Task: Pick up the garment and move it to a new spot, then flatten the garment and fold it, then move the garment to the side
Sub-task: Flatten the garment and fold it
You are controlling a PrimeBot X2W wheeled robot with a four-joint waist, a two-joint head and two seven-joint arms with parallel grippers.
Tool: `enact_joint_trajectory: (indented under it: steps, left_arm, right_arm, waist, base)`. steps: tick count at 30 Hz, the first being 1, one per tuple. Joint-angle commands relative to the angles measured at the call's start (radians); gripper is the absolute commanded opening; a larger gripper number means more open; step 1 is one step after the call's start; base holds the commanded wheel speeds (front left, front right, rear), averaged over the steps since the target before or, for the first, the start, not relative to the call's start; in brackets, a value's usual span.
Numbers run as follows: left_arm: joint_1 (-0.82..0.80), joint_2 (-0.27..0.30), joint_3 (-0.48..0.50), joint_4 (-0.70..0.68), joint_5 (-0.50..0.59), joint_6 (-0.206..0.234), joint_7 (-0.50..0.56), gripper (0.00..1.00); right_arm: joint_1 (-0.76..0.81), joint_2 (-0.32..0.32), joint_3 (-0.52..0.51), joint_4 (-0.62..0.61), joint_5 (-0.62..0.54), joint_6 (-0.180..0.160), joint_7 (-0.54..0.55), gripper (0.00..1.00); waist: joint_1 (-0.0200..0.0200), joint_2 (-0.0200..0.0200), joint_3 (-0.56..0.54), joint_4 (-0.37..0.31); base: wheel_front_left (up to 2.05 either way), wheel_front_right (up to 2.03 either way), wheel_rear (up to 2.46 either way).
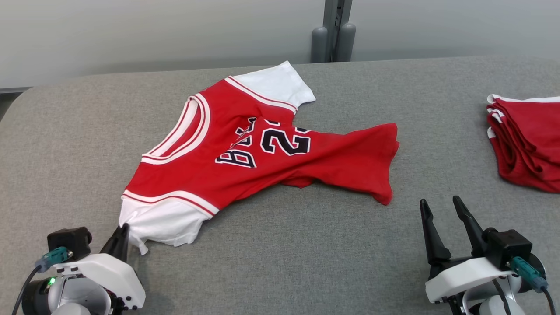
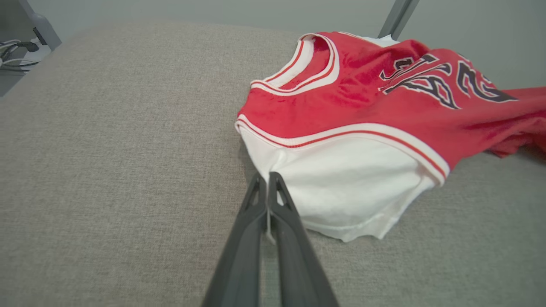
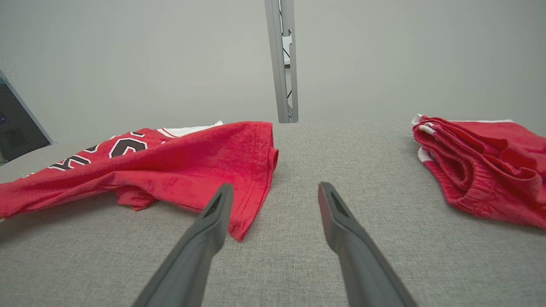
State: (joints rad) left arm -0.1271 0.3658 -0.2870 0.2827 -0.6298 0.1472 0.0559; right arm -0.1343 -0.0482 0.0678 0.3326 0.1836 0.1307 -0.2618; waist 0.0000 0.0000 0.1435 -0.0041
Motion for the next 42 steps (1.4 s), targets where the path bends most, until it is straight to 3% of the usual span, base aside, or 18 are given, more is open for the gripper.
enact_joint_trajectory:
  steps: [1,2,3,4,5,14,21,28,29,31,33,35,36,37,42]
  left_arm:
    - [0.007,0.004,0.010,0.013,-0.005,0.007,-0.008,0.00]
    - [0.002,0.002,0.015,0.026,-0.007,0.008,-0.018,0.00]
    - [-0.006,-0.003,0.020,0.038,-0.009,0.010,-0.033,0.20]
    - [-0.014,-0.007,0.022,0.052,-0.007,0.009,-0.047,0.45]
    - [-0.022,-0.009,0.019,0.068,0.002,0.007,-0.061,1.00]
    - [-0.079,-0.078,-0.019,0.144,0.039,-0.017,-0.198,1.00]
    - [-0.093,-0.120,-0.050,0.138,0.051,-0.023,-0.241,1.00]
    - [-0.109,-0.140,-0.072,0.130,0.063,-0.026,-0.262,1.00]
    - [-0.110,-0.141,-0.074,0.128,0.066,-0.025,-0.266,1.00]
    - [-0.111,-0.143,-0.076,0.124,0.069,-0.022,-0.272,1.00]
    - [-0.111,-0.145,-0.078,0.119,0.073,-0.017,-0.277,1.00]
    - [-0.108,-0.146,-0.079,0.115,0.076,-0.014,-0.281,1.00]
    - [-0.105,-0.148,-0.080,0.112,0.076,-0.010,-0.283,1.00]
    - [-0.102,-0.149,-0.079,0.111,0.076,-0.008,-0.285,1.00]
    - [-0.090,-0.150,-0.082,0.106,0.079,-0.003,-0.289,1.00]
  right_arm:
    - [-0.009,-0.005,-0.002,0.004,-0.005,0.000,-0.005,1.00]
    - [-0.013,-0.005,-0.002,0.011,-0.012,0.000,-0.005,1.00]
    - [-0.017,-0.005,-0.002,0.018,-0.020,0.000,-0.005,1.00]
    - [-0.020,-0.005,-0.001,0.025,-0.026,0.000,-0.005,1.00]
    - [-0.022,-0.005,0.002,0.033,-0.034,0.000,-0.005,1.00]
    - [-0.081,-0.006,0.024,0.170,-0.143,0.000,-0.003,1.00]
    - [-0.158,-0.005,-0.006,0.302,-0.289,0.000,0.012,1.00]
    - [-0.229,-0.006,-0.036,0.423,-0.335,0.000,0.003,1.00]
    - [-0.237,-0.006,-0.043,0.438,-0.341,0.000,0.003,0.90]
    - [-0.252,-0.005,-0.050,0.463,-0.348,0.000,-0.001,0.51]
    - [-0.263,-0.005,-0.050,0.482,-0.345,0.000,-0.004,0.39]
    - [-0.271,-0.006,-0.046,0.495,-0.339,0.000,-0.005,0.20]
    - [-0.272,-0.006,-0.044,0.500,-0.336,0.000,-0.005,0.05]
    - [-0.272,-0.006,-0.040,0.499,-0.334,0.000,-0.006,0.00]
    - [-0.252,-0.007,-0.035,0.484,-0.341,0.000,-0.005,0.00]
  waist:
    - [0.0000,0.0000,0.003,-0.003]
    - [0.0000,0.0000,0.005,-0.004]
    - [0.0000,0.0000,0.006,-0.003]
    - [0.0000,0.0000,0.006,-0.002]
    - [0.0000,0.0000,0.006,-0.001]
    - [0.0000,0.0000,-0.003,0.052]
    - [0.0000,0.0000,0.005,0.096]
    - [0.0000,0.0000,0.018,0.132]
    - [0.0000,0.0000,0.020,0.136]
    - [0.0000,0.0000,0.022,0.141]
    - [0.0000,0.0000,0.024,0.144]
    - [0.0000,0.0000,0.024,0.143]
    - [0.0000,0.0000,0.023,0.141]
    - [0.0000,0.0000,0.021,0.137]
    - [0.0000,0.0000,0.013,0.116]
  base:
    - [0.00,0.00,0.00]
    - [0.00,0.00,0.00]
    - [0.00,0.00,0.00]
    - [0.00,0.00,0.00]
    - [0.00,0.00,0.00]
    - [0.00,0.00,0.00]
    - [0.00,0.00,0.00]
    - [0.00,0.00,0.00]
    - [0.00,0.00,0.00]
    - [0.00,0.00,0.00]
    - [0.00,0.00,0.00]
    - [0.00,0.00,0.00]
    - [0.00,0.00,0.00]
    - [0.00,0.00,0.00]
    - [0.00,0.00,0.00]
